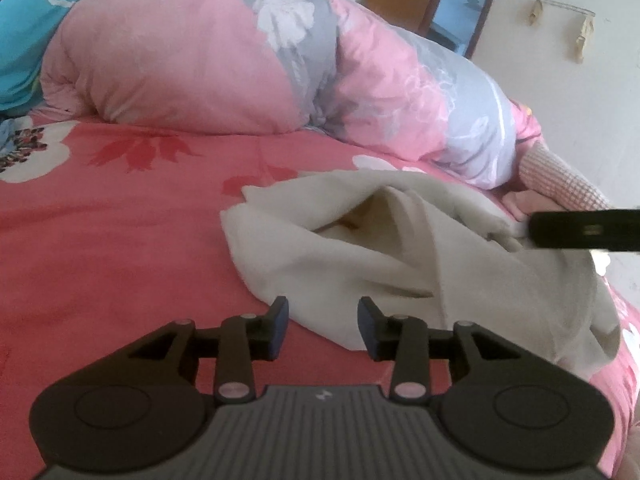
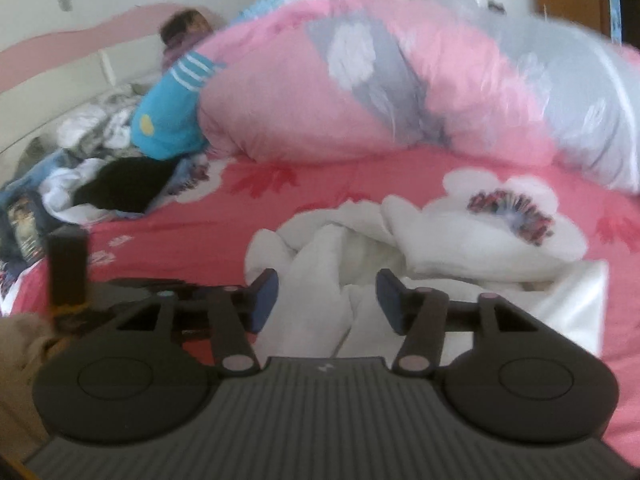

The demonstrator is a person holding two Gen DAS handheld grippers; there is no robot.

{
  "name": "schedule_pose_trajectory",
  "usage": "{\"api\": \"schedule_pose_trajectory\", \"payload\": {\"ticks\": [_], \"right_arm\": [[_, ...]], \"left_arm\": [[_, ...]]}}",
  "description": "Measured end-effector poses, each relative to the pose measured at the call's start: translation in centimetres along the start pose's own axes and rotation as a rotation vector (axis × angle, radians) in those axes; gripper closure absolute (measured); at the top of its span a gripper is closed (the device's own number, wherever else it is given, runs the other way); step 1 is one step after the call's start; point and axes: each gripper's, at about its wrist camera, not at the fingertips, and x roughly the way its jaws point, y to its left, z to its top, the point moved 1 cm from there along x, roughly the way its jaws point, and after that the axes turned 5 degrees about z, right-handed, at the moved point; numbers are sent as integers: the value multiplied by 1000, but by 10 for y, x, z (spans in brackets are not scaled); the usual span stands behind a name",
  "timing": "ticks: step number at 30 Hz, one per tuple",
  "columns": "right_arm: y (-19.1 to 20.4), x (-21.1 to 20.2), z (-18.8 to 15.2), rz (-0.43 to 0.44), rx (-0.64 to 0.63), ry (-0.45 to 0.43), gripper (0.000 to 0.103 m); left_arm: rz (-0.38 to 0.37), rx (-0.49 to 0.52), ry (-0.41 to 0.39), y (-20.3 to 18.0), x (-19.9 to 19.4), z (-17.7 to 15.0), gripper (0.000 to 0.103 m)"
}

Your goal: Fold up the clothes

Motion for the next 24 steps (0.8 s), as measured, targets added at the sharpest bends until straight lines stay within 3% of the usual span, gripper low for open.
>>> {"api": "schedule_pose_trajectory", "payload": {"ticks": [3,6,9,11,13,15,18,22,24], "right_arm": [[-15,44,8,13,86,53,35],[-22,84,11,5,132,98,23],[-31,114,11,-35,144,134,22],[-35,121,8,-52,134,134,37],[-41,115,6,-61,144,125,96],[-49,104,1,37,228,119,97],[-39,78,-10,116,202,84,97],[-17,27,-27,288,190,23,97],[-1,5,-40,335,152,31,97]], "left_arm": [[57,-8,32,5,9,0,66],[60,-15,29,6,11,0,66],[68,-3,23,4,11,-1,66],[69,1,20,3,10,0,66],[57,-15,19,6,9,2,66],[47,-33,-1,9,5,5,66],[30,-63,-56,16,-5,10,64],[16,-106,-117,26,-19,17,63],[10,-114,-132,27,-24,19,62]]}}
